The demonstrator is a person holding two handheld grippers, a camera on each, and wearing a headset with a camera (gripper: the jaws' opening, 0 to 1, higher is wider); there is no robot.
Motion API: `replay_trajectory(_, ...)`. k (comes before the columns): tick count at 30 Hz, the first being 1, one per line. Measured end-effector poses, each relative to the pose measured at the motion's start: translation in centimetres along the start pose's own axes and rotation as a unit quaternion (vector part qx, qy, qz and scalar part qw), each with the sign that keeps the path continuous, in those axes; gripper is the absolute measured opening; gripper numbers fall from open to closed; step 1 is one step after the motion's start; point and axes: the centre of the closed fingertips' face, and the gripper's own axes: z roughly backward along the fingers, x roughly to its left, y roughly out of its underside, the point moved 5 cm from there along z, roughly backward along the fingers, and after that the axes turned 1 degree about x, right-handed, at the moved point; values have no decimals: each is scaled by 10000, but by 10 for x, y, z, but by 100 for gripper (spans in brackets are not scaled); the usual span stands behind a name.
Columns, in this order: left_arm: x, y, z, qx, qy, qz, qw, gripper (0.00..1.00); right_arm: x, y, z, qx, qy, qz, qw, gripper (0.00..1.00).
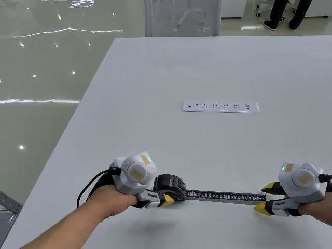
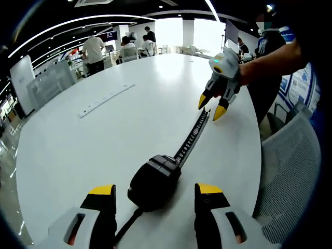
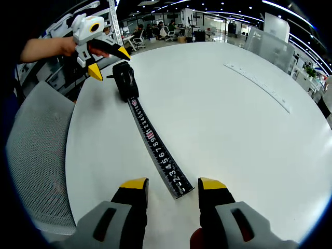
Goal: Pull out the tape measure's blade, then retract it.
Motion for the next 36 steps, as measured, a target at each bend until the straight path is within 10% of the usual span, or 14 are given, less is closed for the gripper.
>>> replay_trajectory(36,-35,6,57,-553,-599,1184,9896,84,62,-17,70,-762,758,-1261,9862,76)
